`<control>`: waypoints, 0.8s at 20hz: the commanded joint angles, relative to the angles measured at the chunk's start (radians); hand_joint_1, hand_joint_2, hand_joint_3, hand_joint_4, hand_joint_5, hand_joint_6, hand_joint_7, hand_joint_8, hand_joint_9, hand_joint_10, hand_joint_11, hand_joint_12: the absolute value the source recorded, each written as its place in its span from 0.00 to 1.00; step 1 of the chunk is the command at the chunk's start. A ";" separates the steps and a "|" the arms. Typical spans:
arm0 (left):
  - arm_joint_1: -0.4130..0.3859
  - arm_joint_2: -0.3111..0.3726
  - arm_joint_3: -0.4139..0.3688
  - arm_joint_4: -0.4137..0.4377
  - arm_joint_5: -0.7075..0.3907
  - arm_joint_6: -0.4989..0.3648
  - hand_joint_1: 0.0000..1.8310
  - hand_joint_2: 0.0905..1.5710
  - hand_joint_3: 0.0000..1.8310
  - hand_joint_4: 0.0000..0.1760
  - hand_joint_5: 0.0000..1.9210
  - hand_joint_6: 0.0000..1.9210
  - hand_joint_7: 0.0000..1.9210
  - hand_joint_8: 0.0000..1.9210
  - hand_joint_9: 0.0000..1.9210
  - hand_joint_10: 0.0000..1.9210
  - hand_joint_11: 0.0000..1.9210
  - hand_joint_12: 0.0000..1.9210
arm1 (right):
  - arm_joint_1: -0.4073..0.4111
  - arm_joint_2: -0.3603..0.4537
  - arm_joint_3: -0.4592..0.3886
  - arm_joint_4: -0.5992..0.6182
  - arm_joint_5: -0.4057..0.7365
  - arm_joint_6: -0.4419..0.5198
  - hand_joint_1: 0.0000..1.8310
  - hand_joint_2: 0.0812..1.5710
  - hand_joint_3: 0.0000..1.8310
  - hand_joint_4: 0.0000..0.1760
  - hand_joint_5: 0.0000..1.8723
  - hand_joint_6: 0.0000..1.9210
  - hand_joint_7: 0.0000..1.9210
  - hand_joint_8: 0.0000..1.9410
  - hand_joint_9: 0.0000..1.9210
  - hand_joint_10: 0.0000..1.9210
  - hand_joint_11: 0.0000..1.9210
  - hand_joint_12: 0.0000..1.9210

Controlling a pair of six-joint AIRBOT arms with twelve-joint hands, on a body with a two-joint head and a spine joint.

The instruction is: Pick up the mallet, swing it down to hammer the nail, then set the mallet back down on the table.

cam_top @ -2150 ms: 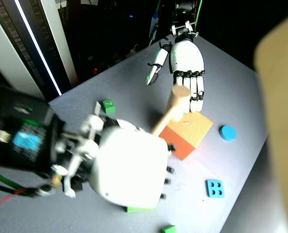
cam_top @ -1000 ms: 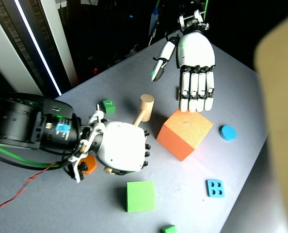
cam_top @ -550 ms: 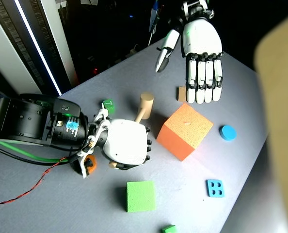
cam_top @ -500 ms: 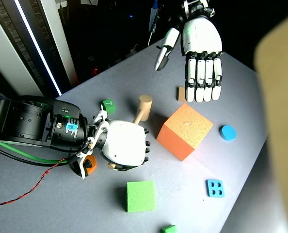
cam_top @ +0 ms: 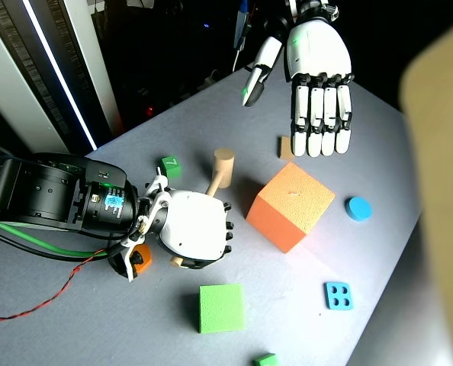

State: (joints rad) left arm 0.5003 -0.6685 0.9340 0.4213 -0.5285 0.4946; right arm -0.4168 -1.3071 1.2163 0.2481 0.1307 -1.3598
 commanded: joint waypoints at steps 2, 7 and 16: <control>-0.020 0.012 0.005 0.020 -0.100 -0.046 0.00 0.76 0.00 0.00 0.10 0.00 0.10 0.00 0.08 0.00 0.00 0.16 | 0.001 0.002 0.001 -0.010 0.103 0.003 0.21 0.82 0.00 0.00 0.29 0.73 0.37 0.80 0.43 0.81 0.48 0.81; -0.020 0.012 0.001 0.024 -0.102 -0.046 0.00 0.76 0.00 0.00 0.11 0.00 0.11 0.00 0.09 0.00 0.00 0.18 | -0.009 0.006 0.001 -0.011 0.096 0.004 0.25 0.80 0.00 0.00 0.17 0.70 0.25 0.76 0.32 0.76 0.39 0.81; -0.020 0.012 -0.013 0.037 -0.107 -0.046 0.00 0.75 0.00 0.00 0.10 0.00 0.11 0.00 0.09 0.00 0.00 0.18 | -0.001 0.058 -0.046 -0.011 0.080 0.012 0.27 0.74 0.00 0.00 0.21 0.47 0.25 0.57 0.26 0.61 0.20 0.75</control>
State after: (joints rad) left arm 0.4911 -0.6685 0.9211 0.4877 -0.5327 0.4507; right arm -0.4278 -1.2484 1.1671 0.2413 0.1127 -1.3514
